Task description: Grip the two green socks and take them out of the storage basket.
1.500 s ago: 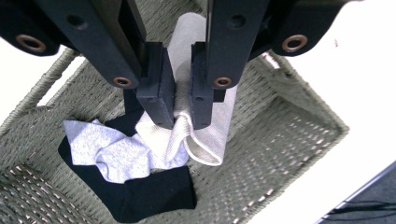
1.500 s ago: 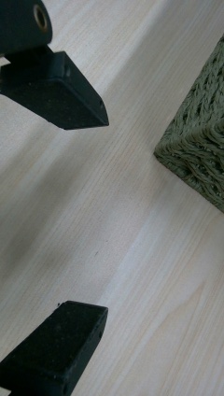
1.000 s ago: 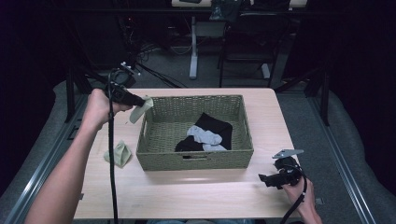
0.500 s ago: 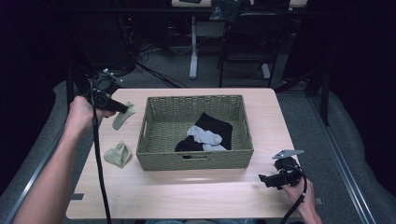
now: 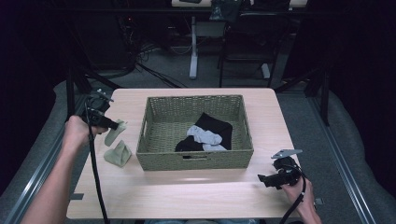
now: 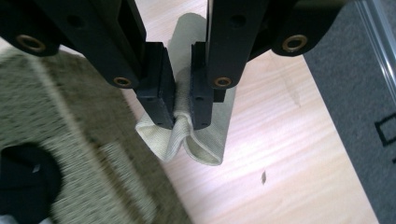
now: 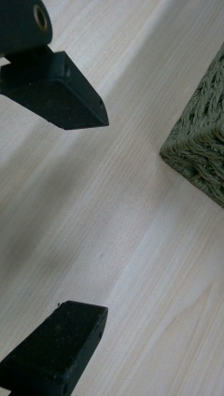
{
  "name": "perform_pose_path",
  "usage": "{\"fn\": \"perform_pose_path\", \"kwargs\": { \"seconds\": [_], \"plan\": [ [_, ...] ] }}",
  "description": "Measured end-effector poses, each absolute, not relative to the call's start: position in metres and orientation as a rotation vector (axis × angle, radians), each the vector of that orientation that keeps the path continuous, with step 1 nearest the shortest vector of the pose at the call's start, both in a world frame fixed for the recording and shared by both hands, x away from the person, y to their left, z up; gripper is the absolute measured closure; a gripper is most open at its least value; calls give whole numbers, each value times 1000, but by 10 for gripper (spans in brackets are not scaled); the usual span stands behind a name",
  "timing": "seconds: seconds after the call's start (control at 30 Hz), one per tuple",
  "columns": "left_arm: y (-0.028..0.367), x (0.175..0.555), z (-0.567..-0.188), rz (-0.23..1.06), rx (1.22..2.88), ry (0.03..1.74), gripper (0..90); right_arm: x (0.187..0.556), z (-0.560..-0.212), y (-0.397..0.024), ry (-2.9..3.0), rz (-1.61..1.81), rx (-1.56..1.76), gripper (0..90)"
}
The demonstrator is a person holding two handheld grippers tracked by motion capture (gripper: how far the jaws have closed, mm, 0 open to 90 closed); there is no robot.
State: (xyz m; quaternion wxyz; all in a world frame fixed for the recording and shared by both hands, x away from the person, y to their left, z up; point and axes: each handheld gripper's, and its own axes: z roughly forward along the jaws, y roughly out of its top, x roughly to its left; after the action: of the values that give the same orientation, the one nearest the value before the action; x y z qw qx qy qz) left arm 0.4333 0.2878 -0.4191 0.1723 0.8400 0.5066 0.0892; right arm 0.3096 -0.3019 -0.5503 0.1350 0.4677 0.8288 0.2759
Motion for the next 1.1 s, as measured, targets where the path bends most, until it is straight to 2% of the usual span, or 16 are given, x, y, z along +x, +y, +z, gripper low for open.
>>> {"fn": "perform_pose_path", "kwargs": {
  "seconds": [0.27, 0.4, 0.5, 0.57, 0.63, 0.7, 0.73, 0.77, 0.8, 0.87, 0.9, 0.97, 1.03, 1.1],
  "plan": [
    [287, 440, -472, 188, 2375, 1524, 805, 303, -548, -305, 2391, 791, 1357, 75],
    [285, 443, -483, 181, 2367, 1534, 801, 301, -548, -306, 2379, 793, 1366, 75],
    [282, 446, -493, 170, 2366, 1543, 787, 299, -547, -306, 2375, 785, 1365, 75],
    [281, 448, -500, 152, 2359, 1553, 745, 299, -547, -305, 2375, 778, 1367, 75],
    [280, 450, -506, 141, 2344, 1565, 636, 299, -548, -306, 2378, 774, 1372, 75],
    [281, 453, -512, 120, 2324, 1572, 616, 298, -548, -307, 2376, 779, 1376, 75],
    [281, 453, -516, 125, 2322, 1579, 468, 298, -548, -308, 2375, 781, 1380, 75],
    [281, 453, -516, 125, 2322, 1579, 395, 298, -548, -308, 2375, 781, 1380, 75],
    [281, 452, -515, 140, 2318, 1573, 395, 297, -548, -309, 2373, 776, 1379, 75],
    [280, 445, -508, 180, 2299, 1555, 264, 297, -548, -309, 2372, 784, 1379, 75],
    [280, 441, -504, 197, 2301, 1539, 156, 297, -548, -309, 2372, 785, 1379, 74],
    [281, 430, -494, 250, 2294, 1518, 139, 297, -548, -309, 2376, 785, 1378, 75],
    [283, 418, -485, 289, 2282, 1508, 61, 297, -548, -309, 2375, 786, 1378, 74],
    [287, 404, -479, 325, 2254, 1501, 25, 296, -548, -308, 2369, 784, 1378, 74]
  ]
}}
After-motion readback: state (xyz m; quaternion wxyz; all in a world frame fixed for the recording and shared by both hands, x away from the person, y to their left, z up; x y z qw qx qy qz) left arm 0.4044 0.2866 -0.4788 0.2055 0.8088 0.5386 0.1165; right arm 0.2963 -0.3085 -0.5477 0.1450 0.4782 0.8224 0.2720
